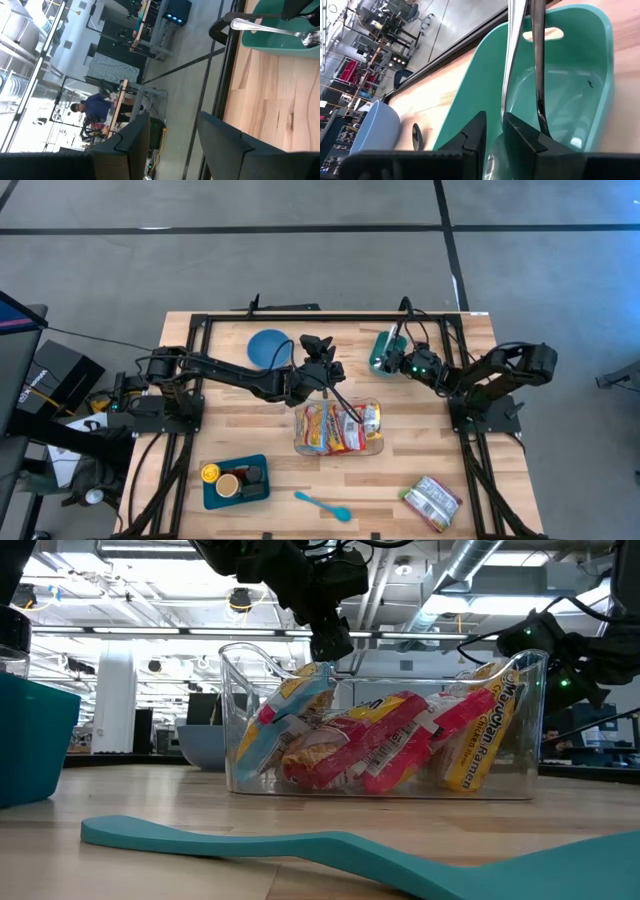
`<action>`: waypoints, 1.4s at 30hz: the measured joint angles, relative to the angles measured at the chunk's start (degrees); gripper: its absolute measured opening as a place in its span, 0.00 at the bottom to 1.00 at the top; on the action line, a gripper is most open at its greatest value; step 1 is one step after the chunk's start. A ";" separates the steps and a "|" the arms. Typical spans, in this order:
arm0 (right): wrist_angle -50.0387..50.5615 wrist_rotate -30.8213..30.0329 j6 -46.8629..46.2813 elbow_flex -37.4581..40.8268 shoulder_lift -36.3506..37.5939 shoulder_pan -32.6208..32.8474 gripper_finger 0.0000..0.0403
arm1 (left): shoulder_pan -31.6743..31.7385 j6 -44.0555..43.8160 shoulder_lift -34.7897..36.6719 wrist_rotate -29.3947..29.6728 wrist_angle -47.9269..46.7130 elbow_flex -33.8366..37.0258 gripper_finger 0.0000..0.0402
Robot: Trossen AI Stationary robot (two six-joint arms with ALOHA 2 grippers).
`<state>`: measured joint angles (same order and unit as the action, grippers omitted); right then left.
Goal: Pick & Place Food Item
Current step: Put the black spoon into the blue bin
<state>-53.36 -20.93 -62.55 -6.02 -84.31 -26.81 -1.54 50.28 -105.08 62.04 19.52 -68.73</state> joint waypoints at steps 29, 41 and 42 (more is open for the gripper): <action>13.09 3.26 8.90 0.00 22.34 0.35 0.13 | -0.33 -1.15 2.66 4.35 -1.50 0.42 0.39; 14.31 3.61 15.53 0.00 31.56 4.94 0.13 | -0.45 -21.05 21.30 1.28 -1.48 14.15 0.39; 14.43 3.61 16.75 0.00 31.90 5.46 0.13 | -0.42 -23.85 23.16 0.35 -1.53 15.64 0.39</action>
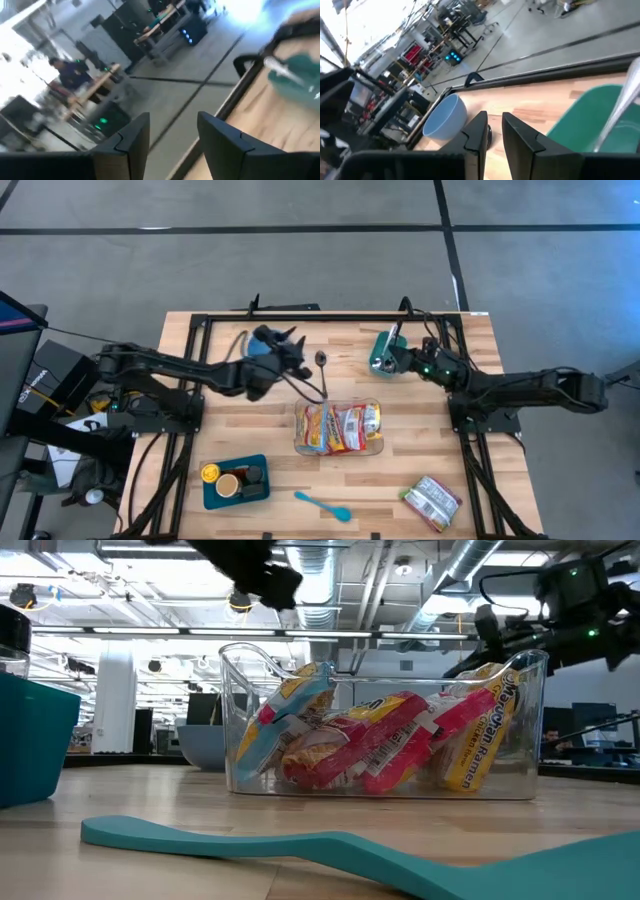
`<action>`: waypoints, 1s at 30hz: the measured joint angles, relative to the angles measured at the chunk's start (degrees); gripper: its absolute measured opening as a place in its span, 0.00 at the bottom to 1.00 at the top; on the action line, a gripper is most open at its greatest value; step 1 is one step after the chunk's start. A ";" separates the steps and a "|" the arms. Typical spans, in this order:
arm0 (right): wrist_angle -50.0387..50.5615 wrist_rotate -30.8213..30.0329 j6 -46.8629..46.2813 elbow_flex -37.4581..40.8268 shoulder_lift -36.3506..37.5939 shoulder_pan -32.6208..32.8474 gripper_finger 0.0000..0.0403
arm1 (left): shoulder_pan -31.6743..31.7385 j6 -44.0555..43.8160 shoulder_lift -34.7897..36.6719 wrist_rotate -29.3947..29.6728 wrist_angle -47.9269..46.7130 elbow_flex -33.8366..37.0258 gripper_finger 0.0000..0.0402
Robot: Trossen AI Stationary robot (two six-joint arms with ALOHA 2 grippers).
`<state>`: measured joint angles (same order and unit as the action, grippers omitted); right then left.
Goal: Pick & Place Food Item
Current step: Put the black spoon into the blue bin
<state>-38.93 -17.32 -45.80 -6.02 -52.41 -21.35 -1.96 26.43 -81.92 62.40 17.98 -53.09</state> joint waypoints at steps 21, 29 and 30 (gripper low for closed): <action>0.39 0.96 4.89 0.00 0.71 6.32 0.13 | 3.66 -34.31 11.68 -29.73 -1.66 10.48 0.39; 0.37 0.61 6.36 0.00 0.71 6.52 0.13 | 9.54 -38.02 9.50 -39.22 -3.15 9.91 0.35; 0.19 0.59 7.11 0.00 0.71 6.37 0.13 | 9.93 -38.02 8.92 -39.79 -3.39 9.78 0.35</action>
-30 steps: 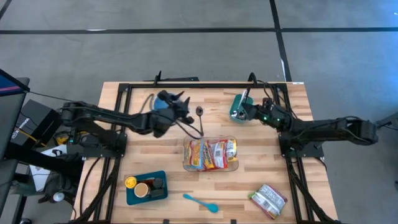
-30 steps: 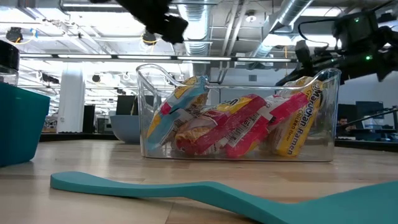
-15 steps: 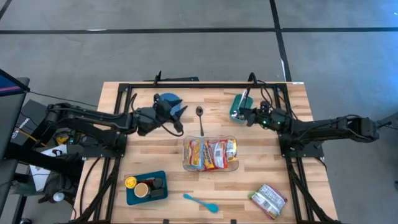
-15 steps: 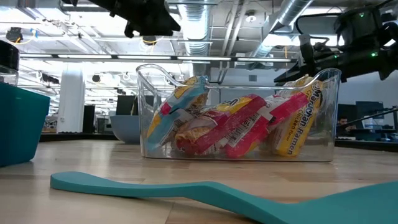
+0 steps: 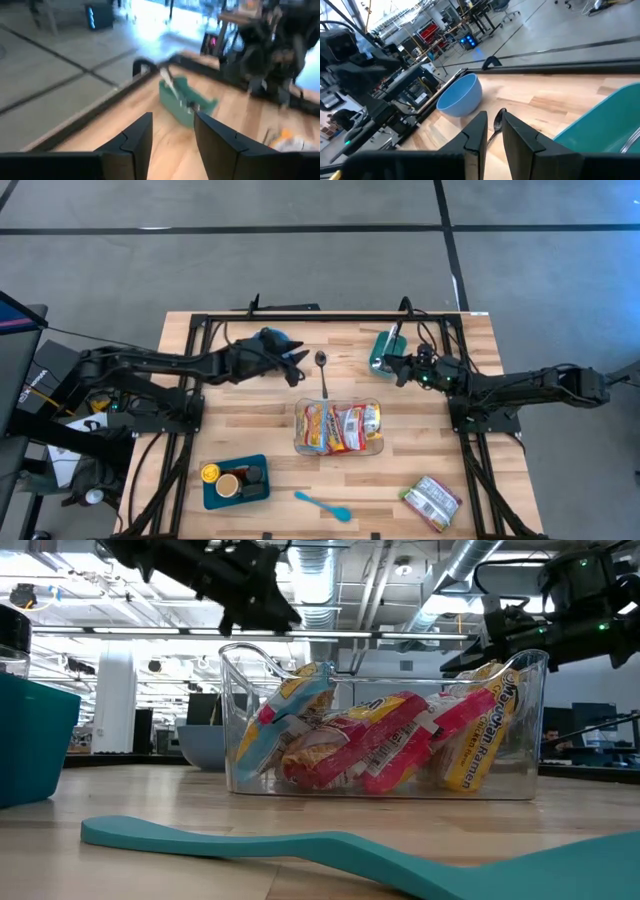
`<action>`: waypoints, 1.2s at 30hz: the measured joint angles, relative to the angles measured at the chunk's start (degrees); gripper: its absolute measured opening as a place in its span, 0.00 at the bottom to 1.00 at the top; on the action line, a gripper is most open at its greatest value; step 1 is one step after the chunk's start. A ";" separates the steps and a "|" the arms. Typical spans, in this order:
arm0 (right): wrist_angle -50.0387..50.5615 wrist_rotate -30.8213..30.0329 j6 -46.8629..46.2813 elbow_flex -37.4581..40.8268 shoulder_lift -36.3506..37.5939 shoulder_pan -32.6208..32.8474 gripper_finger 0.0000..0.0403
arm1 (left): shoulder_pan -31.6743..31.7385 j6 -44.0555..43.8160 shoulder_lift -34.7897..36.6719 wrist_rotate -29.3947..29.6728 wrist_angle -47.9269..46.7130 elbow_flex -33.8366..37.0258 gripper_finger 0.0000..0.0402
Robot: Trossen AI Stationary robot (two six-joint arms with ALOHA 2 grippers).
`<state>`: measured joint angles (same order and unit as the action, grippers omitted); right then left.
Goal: Pick & Place Food Item
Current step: Put the black spoon into the blue bin
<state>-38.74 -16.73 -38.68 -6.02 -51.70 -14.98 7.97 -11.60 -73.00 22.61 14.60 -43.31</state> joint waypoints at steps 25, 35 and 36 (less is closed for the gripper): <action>-0.26 -0.07 1.25 0.00 -0.02 -0.16 0.13 | 12.04 0.62 -21.63 -17.14 -15.24 -18.18 0.26; -0.26 -0.11 1.23 0.00 -0.02 -0.14 0.13 | 14.31 0.59 -27.18 -21.63 -19.46 -22.75 0.26; -0.28 -0.11 1.23 0.00 -0.02 -0.14 0.13 | 14.51 0.61 -27.72 -21.84 -19.78 -23.00 0.26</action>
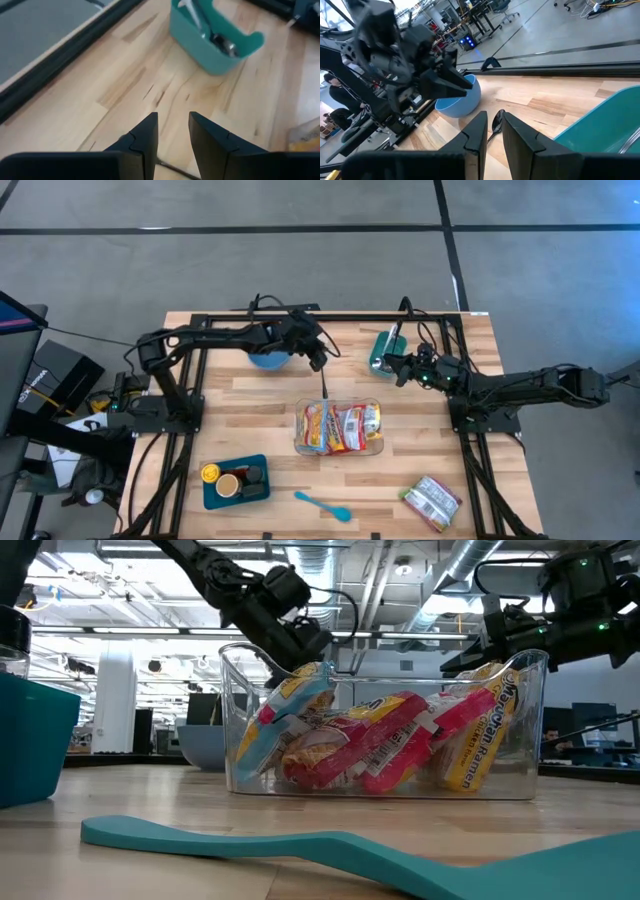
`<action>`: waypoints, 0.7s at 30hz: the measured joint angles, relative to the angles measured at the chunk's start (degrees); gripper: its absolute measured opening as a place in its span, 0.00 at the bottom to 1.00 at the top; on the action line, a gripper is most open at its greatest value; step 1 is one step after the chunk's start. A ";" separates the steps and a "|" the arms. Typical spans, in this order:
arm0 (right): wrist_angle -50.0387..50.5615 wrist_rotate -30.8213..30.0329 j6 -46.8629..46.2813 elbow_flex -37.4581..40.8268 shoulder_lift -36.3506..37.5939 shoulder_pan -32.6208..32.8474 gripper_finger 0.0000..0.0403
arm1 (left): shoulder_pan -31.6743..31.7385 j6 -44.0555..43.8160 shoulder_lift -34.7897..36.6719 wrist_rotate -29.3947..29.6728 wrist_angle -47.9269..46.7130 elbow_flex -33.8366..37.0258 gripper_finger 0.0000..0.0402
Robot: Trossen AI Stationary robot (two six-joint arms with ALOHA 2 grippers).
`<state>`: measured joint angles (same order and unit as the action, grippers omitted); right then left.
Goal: Pick & Place Food Item
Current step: Put the black spoon into the blue bin
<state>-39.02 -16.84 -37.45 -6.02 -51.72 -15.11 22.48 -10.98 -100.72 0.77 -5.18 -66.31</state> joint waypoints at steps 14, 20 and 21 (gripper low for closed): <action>0.02 0.00 0.00 0.00 0.00 0.00 0.13 | 2.49 -1.51 -6.65 -2.77 -8.23 -5.74 0.26; 0.02 -0.23 0.38 0.00 0.00 -0.02 0.13 | 4.53 -1.16 -6.69 -4.65 -9.67 -5.72 0.26; 0.02 -0.64 0.40 0.00 0.00 -0.02 0.13 | 4.77 -0.67 -6.69 -5.66 -9.56 -5.72 0.26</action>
<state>-39.00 -17.48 -37.06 -6.02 -51.72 -15.13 27.25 -11.65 -107.42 -4.89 -14.74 -72.03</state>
